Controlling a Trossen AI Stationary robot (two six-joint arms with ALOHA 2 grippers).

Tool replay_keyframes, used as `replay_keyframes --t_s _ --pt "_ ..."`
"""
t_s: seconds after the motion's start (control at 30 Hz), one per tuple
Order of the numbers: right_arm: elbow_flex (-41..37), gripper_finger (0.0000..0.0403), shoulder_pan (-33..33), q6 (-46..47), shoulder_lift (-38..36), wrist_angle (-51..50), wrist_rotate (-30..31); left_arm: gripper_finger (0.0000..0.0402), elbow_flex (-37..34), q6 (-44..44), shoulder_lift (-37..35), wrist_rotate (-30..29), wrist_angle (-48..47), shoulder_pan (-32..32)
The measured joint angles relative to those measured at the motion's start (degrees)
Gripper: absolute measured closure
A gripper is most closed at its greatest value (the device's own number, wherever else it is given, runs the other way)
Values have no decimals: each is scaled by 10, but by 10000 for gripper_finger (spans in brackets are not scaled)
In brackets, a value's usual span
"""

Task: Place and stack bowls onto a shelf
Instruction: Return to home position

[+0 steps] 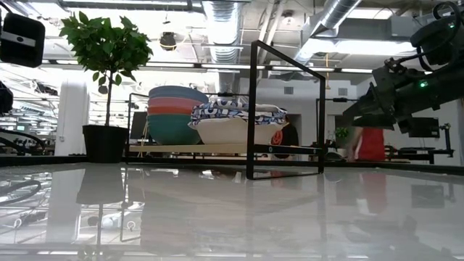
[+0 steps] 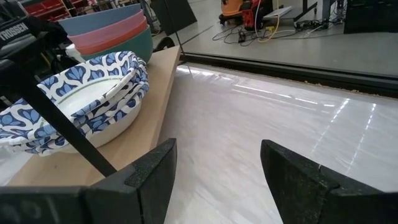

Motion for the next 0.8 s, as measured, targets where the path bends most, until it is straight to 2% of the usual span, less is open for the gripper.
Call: replay_keyframes --t_s 0.8 --pt "0 143 0 0 0 0 0 251 0 13 0 12 -2 0"
